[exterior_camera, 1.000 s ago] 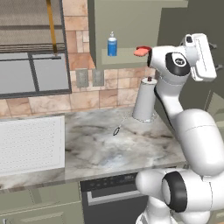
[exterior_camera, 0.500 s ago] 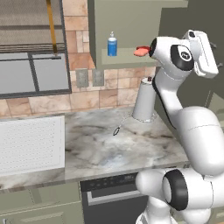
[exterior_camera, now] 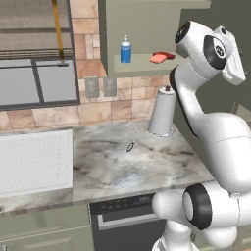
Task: Pick the bar soap and soap dispenser from the cabinet and place them on the counter.
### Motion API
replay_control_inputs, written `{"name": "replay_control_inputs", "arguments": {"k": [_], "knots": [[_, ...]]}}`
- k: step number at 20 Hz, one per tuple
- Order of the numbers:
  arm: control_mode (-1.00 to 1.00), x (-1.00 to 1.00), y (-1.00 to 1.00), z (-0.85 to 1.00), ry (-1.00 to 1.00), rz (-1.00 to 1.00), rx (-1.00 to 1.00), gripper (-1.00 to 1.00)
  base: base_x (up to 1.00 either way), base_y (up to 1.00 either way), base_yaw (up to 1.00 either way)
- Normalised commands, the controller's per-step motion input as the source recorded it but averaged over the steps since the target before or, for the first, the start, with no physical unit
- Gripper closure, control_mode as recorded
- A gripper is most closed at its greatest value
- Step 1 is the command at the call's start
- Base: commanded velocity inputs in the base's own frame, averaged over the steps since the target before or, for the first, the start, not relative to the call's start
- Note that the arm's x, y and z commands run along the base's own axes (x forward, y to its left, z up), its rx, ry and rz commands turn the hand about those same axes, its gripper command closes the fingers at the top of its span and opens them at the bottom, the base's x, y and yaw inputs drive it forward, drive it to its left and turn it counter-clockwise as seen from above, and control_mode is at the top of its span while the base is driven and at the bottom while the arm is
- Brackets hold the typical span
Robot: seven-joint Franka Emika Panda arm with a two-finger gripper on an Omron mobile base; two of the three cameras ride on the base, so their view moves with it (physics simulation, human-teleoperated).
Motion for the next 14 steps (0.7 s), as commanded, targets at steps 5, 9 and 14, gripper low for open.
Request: {"name": "replay_control_inputs", "arguments": {"k": [5, 9, 14], "knots": [[-1.00, 0.00, 0.30, -0.04, -0.05, 0.01, 0.24, -1.00, 0.00, 0.00, 0.00], [-1.00, 0.00, 0.43, -0.17, -0.13, 0.00, 0.23, -1.00, 0.00, 0.00, 0.00], [-1.00, -0.12, 0.37, -0.27, -0.16, 0.00, 0.23, -1.00, 0.00, 0.00, 0.00]]}}
